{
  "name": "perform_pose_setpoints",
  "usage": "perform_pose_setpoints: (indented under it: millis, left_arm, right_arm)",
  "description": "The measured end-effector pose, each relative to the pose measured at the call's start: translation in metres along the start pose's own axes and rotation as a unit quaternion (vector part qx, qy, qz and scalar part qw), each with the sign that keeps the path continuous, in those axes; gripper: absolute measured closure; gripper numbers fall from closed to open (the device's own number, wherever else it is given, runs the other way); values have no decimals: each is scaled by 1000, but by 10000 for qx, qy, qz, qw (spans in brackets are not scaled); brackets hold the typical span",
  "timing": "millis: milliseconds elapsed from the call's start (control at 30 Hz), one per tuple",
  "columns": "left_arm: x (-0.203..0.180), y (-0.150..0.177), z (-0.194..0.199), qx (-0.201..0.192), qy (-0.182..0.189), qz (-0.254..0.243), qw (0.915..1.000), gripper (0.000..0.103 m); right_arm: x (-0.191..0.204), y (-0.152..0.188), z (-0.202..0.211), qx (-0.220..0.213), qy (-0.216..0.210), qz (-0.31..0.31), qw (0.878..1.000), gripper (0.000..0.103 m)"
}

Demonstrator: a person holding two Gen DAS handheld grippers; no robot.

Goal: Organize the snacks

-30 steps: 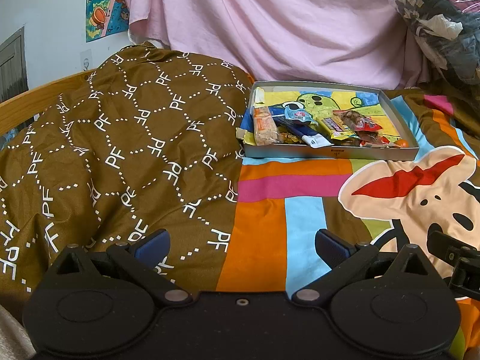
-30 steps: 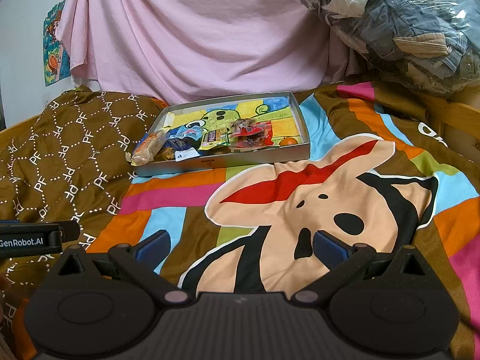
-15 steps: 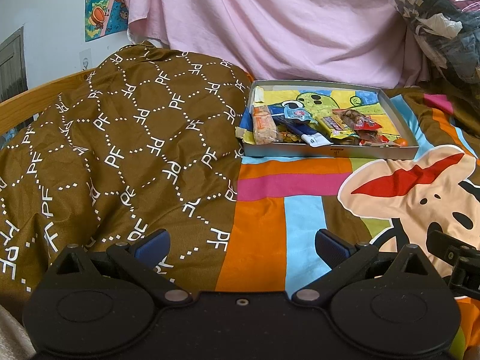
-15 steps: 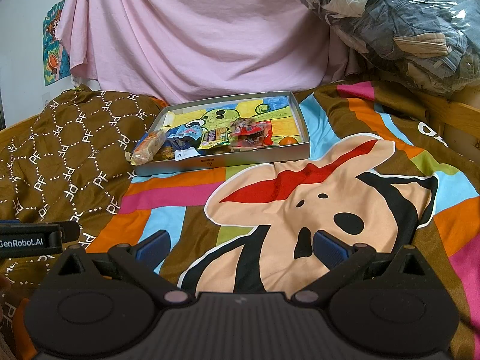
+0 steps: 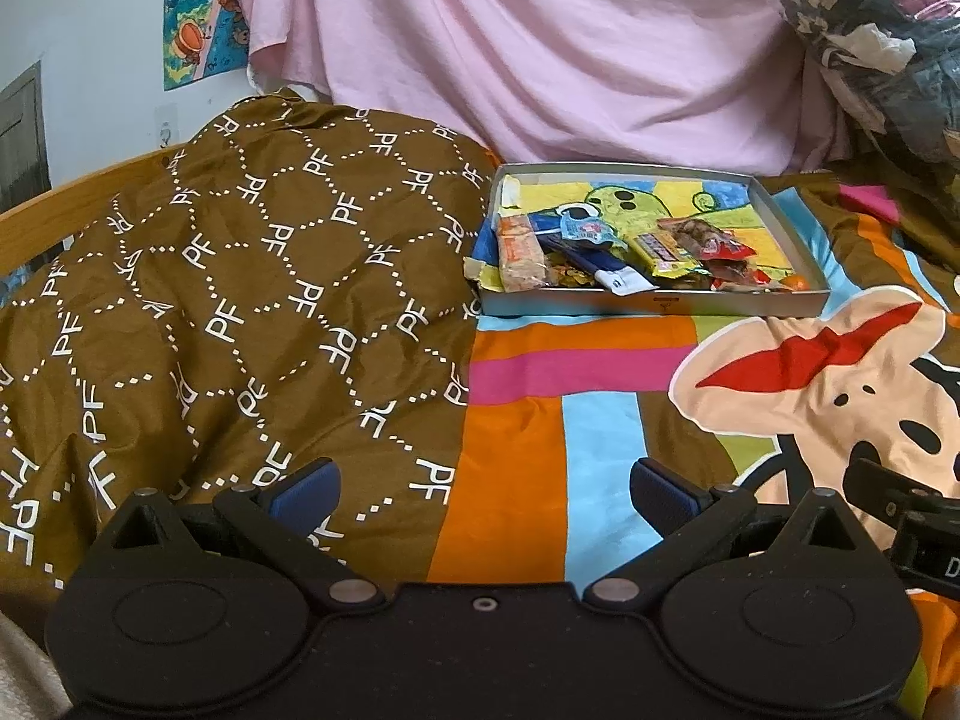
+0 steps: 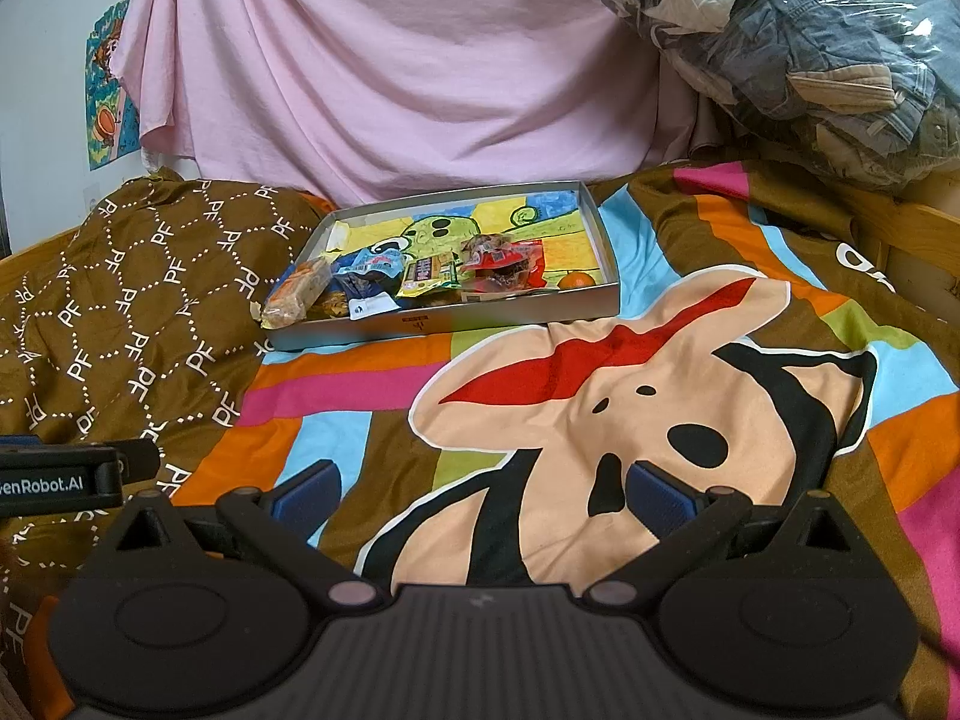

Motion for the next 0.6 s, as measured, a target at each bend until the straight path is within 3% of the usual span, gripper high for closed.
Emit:
perform_pose_setpoints:
  millis: [600]
  left_arm:
    - [-2, 0, 0, 86, 221, -6, 9997, 1]
  right_arm:
    - [-1, 5, 0, 41, 8, 0, 10000, 0]
Point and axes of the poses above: each gripper's, at about its wrist camera, not at the fingertips, and z roughly against the way its jaws point, x to its left, y to its underside, the point moved 4 cm from there along -z, roughly the way its jaws point, and after that the axes turned 9 degrees about x, right-handed, at the moved point
